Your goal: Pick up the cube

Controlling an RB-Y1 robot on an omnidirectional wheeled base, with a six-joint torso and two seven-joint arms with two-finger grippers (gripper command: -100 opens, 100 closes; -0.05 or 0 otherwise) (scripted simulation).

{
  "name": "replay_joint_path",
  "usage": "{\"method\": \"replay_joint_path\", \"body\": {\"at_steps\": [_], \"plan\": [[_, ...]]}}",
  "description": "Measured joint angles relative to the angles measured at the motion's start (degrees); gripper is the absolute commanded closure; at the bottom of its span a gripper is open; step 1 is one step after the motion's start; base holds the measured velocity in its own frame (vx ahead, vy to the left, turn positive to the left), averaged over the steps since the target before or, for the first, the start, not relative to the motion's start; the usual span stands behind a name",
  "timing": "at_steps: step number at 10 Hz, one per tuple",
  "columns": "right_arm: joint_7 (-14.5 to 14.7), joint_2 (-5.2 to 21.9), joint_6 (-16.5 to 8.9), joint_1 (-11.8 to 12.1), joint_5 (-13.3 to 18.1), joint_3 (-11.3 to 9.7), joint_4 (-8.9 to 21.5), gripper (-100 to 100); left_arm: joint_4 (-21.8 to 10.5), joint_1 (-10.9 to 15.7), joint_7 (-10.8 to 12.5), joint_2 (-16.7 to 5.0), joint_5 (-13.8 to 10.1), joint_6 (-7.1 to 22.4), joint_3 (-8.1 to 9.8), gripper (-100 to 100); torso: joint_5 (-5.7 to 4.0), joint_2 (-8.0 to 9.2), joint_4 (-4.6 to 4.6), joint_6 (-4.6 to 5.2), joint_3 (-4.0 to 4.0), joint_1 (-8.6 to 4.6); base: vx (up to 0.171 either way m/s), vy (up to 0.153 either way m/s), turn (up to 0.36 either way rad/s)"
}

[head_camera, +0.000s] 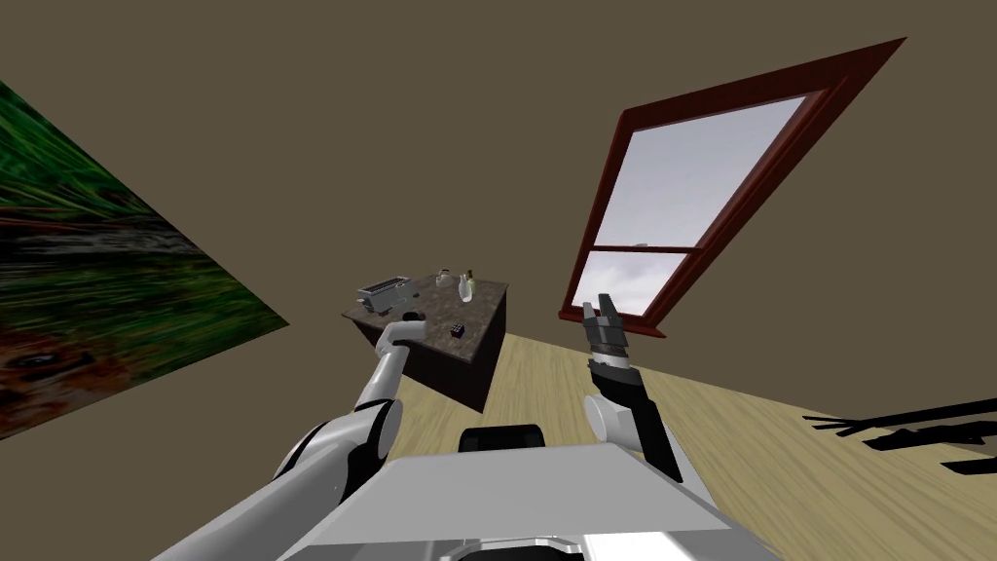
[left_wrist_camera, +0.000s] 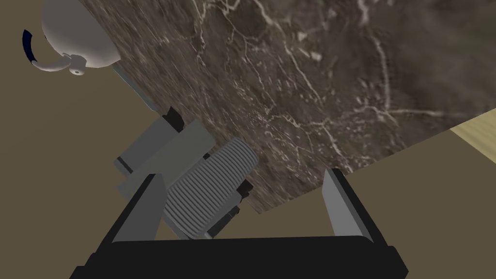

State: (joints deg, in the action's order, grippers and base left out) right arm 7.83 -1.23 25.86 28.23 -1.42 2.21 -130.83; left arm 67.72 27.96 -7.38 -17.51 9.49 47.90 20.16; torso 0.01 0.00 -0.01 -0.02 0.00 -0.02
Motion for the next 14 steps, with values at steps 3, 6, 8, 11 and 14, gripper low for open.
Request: {"method": "replay_joint_path", "body": {"at_steps": [3, 6, 8, 11, 14], "plan": [[0.0, 0.0, 0.0, 0.0, 0.0, 0.0, 0.0, 0, -3.9, 4.1, -1.0, -0.2, 0.3, 5.1, 1.76, -100, -0.01, -0.01, 0.00, 0.02, -0.01, -0.01, 0.005, 0.005, -0.042], [0.0, 0.0, 0.0, 0.0, 0.0, 0.0, 0.0, 0, -8.4, 8.1, -1.8, -0.5, 0.6, 10.1, 3.32, -100, -0.01, -0.02, 0.00, 0.00, -0.01, -0.02, 0.005, 0.002, -0.034], [0.0, 0.0, 0.0, 0.0, 0.0, 0.0, 0.0, 0, -10.3, 10.0, -2.2, -0.5, 0.8, 13.0, 4.05, -100, -0.01, -0.02, 0.00, 0.02, -0.01, -0.04, 0.007, 0.000, -0.053], [0.0, 0.0, 0.0, 0.0, 0.0, 0.0, 0.0, 0, -14.3, 13.5, -2.9, -0.7, 1.1, 17.6, 5.47, -100, -0.01, -0.02, -0.01, 0.00, -0.01, -0.03, 0.010, 0.001, -0.055], [0.0, 0.0, 0.0, 0.0, 0.0, 0.0, 0.0, 0, -18.1, 17.3, -3.7, -1.0, 1.3, 22.5, 7.15, -100, -0.01, -0.03, 0.00, 0.01, -0.01, -0.03, 0.010, 0.003, -0.053]]}}
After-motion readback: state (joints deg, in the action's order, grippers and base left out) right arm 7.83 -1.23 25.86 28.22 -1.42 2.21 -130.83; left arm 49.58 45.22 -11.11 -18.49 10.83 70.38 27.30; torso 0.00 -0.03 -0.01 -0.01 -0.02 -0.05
